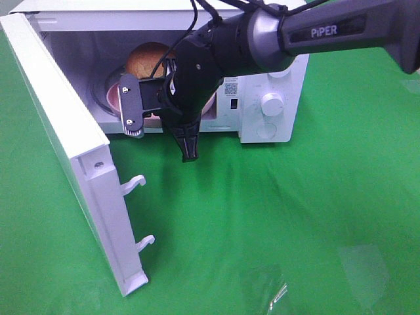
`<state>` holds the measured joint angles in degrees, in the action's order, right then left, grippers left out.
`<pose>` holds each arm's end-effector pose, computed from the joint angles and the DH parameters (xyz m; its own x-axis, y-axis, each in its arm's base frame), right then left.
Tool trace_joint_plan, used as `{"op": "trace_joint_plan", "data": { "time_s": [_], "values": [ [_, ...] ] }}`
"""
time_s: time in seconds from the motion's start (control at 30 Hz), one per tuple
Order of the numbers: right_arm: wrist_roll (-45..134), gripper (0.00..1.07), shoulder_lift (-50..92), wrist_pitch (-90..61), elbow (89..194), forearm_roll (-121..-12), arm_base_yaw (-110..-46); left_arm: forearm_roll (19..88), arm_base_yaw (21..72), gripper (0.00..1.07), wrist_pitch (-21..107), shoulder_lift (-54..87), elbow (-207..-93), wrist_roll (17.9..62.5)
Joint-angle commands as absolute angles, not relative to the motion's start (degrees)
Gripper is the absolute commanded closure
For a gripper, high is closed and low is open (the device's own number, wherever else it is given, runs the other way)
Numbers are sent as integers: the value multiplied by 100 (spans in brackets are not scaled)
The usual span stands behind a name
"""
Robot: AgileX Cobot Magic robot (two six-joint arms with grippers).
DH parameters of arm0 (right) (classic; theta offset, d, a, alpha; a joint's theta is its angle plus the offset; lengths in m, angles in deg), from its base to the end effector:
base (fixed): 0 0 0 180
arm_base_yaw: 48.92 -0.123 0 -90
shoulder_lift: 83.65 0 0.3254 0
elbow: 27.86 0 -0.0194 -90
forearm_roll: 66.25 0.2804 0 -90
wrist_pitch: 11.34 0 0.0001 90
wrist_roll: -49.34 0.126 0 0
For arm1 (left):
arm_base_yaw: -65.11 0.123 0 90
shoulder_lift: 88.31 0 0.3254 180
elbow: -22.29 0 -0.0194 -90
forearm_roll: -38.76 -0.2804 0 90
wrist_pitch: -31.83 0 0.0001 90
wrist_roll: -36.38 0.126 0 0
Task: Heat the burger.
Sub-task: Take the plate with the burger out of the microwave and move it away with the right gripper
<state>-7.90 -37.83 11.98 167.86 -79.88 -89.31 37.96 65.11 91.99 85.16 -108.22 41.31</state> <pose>0.4350 0.3546 0.1420 0.3587 -0.9216 -0.1483 -0.7644 -0.1988 -0.6133 0.0114 0.0015 0.2771 -0.4403 0.0929 -0.8931 0.0301 0.9956 0.0887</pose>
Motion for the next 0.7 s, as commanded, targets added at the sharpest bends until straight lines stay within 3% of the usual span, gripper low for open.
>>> {"op": "trace_joint_plan", "data": {
  "time_s": [0.03, 0.7],
  "values": [
    [-1340, 107, -3348, 705, 16402, -7839, -8823, 3819, 6511, 9, 9131, 8625, -10805, 4137],
    [-2429, 107, -2488, -274, 14999, -7278, -8685, 3813, 6511, 9, 9131, 8625, -10805, 4137]
  ]
}}
